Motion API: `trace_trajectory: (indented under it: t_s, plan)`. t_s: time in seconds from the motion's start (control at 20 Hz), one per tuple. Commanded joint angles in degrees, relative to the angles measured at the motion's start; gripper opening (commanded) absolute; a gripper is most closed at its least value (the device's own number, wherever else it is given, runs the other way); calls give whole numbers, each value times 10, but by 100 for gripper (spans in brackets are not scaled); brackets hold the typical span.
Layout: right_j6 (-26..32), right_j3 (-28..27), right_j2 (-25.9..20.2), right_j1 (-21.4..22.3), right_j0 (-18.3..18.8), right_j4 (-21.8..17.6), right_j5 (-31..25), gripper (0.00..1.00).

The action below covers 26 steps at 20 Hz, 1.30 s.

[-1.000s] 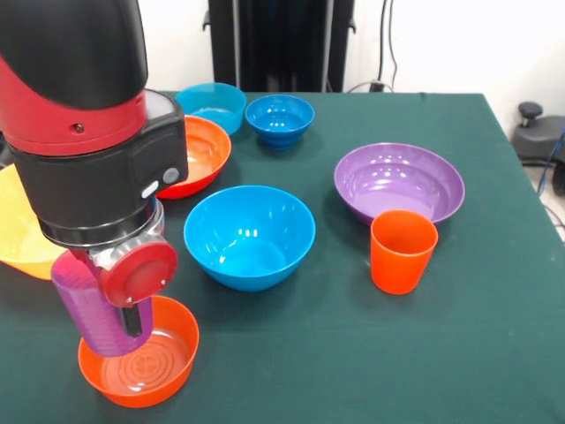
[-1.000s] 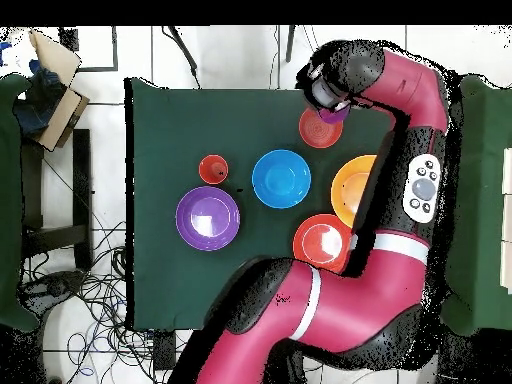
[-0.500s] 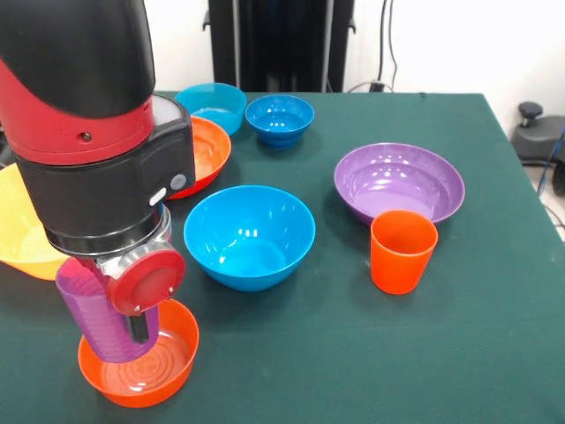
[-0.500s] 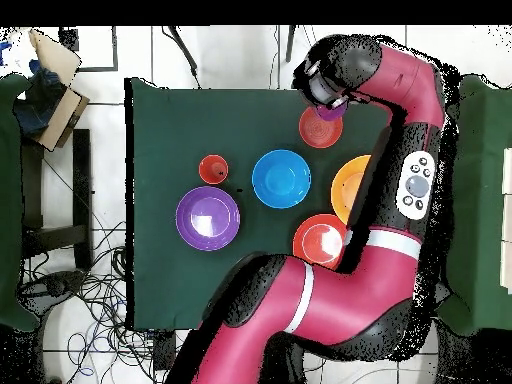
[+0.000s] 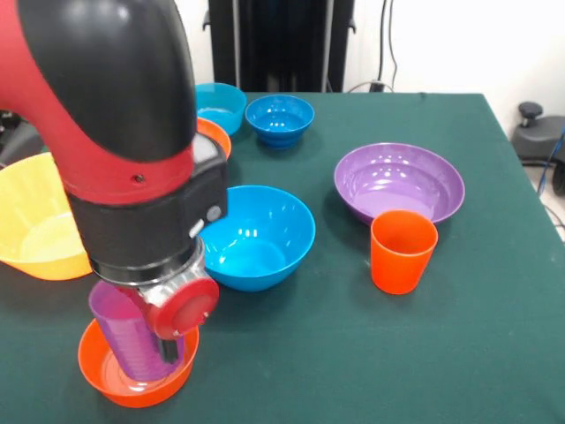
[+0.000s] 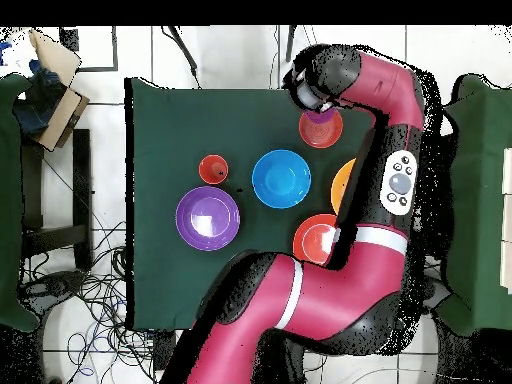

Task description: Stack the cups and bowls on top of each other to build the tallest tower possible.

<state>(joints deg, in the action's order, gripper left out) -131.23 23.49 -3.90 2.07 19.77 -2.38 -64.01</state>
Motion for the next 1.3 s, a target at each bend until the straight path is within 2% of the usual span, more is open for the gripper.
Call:
trace_trajectory:
  t_s: [0.05,0.45,0.7,1.3]
  plan:
    - [38,113,-17,-6,-15,-22,60,0]
    - [35,151,5,-2,-18,-34,89,0]
    - [40,173,19,8,-19,-36,85,0]
    - [42,140,28,-16,-18,-33,89,0]
